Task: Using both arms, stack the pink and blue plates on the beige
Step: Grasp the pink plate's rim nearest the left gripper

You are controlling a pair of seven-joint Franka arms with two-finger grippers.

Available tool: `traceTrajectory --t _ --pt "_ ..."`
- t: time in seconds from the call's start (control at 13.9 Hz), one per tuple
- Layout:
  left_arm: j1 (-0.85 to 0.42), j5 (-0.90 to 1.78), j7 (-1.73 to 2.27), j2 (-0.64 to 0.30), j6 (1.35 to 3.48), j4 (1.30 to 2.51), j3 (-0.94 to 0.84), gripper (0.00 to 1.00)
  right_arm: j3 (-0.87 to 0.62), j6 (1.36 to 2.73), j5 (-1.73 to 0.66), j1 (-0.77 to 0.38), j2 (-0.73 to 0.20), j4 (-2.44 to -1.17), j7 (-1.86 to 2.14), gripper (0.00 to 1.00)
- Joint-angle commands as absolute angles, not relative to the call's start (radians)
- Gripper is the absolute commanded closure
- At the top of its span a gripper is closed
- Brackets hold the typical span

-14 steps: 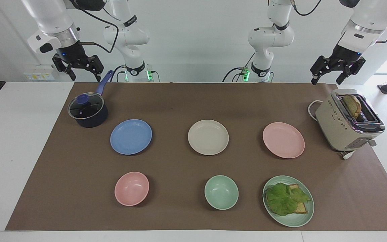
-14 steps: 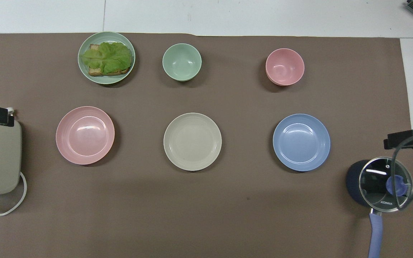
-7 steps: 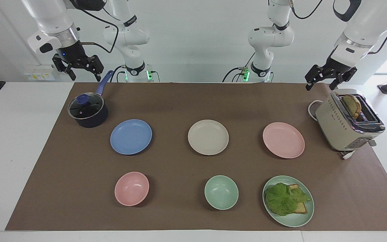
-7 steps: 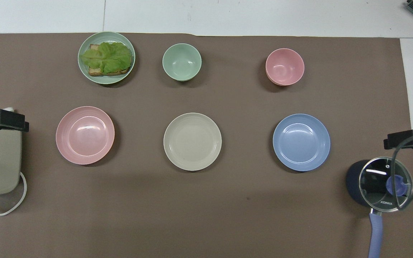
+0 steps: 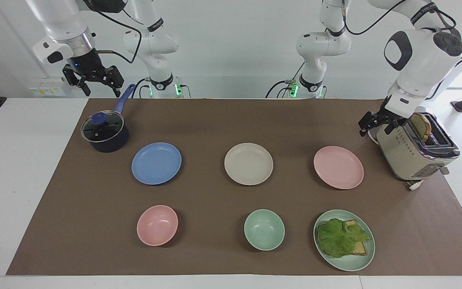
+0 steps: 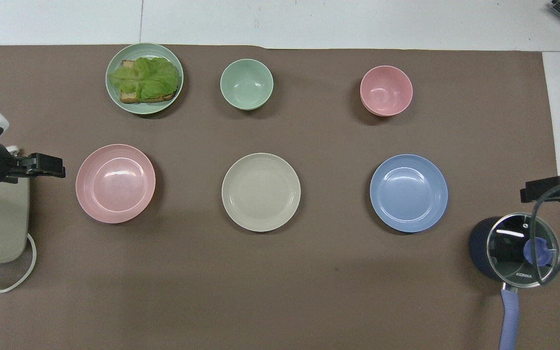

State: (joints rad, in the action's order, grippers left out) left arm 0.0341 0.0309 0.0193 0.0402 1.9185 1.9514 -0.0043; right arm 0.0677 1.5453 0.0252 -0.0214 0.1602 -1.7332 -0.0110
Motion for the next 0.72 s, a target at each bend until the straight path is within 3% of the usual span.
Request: traceTrajectory --t 0.0,0.36,0.65 --pt "0.070 0.017 -0.027 0.008 2.031 2.035 -0.009 0.00 0.064 1.555 0.023 -0.018 0.172 -1.740 -0.018 0.00" --pt "0.078 0.017 -0.037 -0.147 2.161 2.066 -0.009 0.00 0.066 1.555 0.023 -0.018 0.172 -1.740 -0.018 0.00" --pt "0.086 0.018 -0.031 -0.198 2.207 2.101 -0.009 0.00 0.066 1.555 0.023 -0.018 0.172 -1.740 -0.018 0.00"
